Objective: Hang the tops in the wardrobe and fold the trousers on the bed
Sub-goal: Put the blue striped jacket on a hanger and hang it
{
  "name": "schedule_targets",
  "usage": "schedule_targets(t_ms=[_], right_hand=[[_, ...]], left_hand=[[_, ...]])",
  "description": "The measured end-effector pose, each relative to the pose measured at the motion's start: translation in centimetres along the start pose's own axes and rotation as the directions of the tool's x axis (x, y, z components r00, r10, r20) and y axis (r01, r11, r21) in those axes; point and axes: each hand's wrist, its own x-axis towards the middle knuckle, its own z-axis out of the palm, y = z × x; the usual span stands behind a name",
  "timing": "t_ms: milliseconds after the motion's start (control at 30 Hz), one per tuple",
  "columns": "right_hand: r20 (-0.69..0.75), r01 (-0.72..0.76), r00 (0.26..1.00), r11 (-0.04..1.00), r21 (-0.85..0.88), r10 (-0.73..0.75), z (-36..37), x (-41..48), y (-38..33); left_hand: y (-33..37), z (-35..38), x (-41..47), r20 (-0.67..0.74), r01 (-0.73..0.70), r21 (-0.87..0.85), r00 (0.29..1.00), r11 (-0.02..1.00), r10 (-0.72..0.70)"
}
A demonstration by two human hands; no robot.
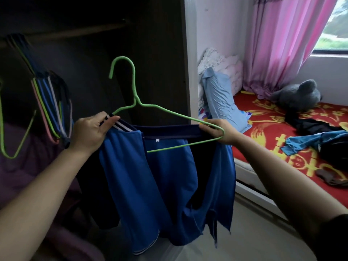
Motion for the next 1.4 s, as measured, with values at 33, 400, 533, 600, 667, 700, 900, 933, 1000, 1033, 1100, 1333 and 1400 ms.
schedule_targets(t_ms=[33,400,533,600,667,700,900,933,1000,1033,1100,1333,1400], right_hand=[[0.012,-0.007,1.000,1.000,-0.026,0.008,-1.0,0.2,-0.3],[-0.403,0.006,0.909,0.970,-0.244,-0.107,-3.7,0.8,-5.8],[-0.485,0.067,0.869,0.995,-0.075,-0.094,-2.3,1.1,-9.8],[-0.383,0.066,0.919,0.994,-0.091,-0.097,-0.8,0.5,-10.3],[-0.277,-0.002,0.960,0.983,-0.185,-0.050,0.4,-0.8,-9.4],[-0.265,-0.042,0.964,0.979,-0.198,-0.012,0.9,-1.6,-8.7],[0.012,-0.324,0.920,0.745,0.584,0.391,4.9,-3.5,-6.6],[0.026,-0.336,0.905,0.675,0.657,0.424,5.4,-3.5,-6.3],[-0.121,-0.331,0.884,0.788,0.519,0.452,5.5,-3.5,-5.4],[-0.210,-0.350,0.872,0.862,0.367,0.443,5.3,-3.5,-4.9],[-0.262,-0.376,0.880,0.918,0.124,0.395,4.5,-3.4,-4.4],[-0.323,-0.225,0.896,0.938,0.264,0.306,2.2,-1.2,-9.3],[-0.115,-0.196,0.955,0.874,0.445,0.272,1.9,-0.7,-10.5]], left_hand=[[-0.4,0.0,-0.1,0.008,-0.035,0.037,0.999,0.999,0.035],[2.9,3.0,-1.3,0.102,-0.086,0.251,0.993,0.964,0.062],[7.1,5.1,-1.1,0.158,0.206,0.042,0.965,0.978,-0.210],[7.7,5.7,-0.9,0.227,0.496,-0.156,0.860,0.854,-0.457],[7.4,6.0,-0.9,0.274,0.655,-0.323,0.755,0.683,-0.595],[7.3,5.9,-0.9,0.290,0.687,-0.392,0.723,0.611,-0.627],[8.6,6.1,-0.1,0.304,0.647,-0.607,0.726,0.462,-0.617],[8.8,6.0,0.1,0.296,0.636,-0.625,0.730,0.452,-0.616],[9.2,5.8,0.5,0.279,0.614,-0.656,0.738,0.439,-0.615],[9.3,5.6,0.7,0.274,0.603,-0.669,0.743,0.434,-0.611],[9.7,5.2,1.3,0.271,0.584,-0.687,0.758,0.432,-0.593],[10.1,4.7,2.5,0.358,0.577,-0.731,0.779,0.365,-0.515],[10.2,4.8,2.1,0.404,0.602,-0.738,0.755,0.304,-0.516]])
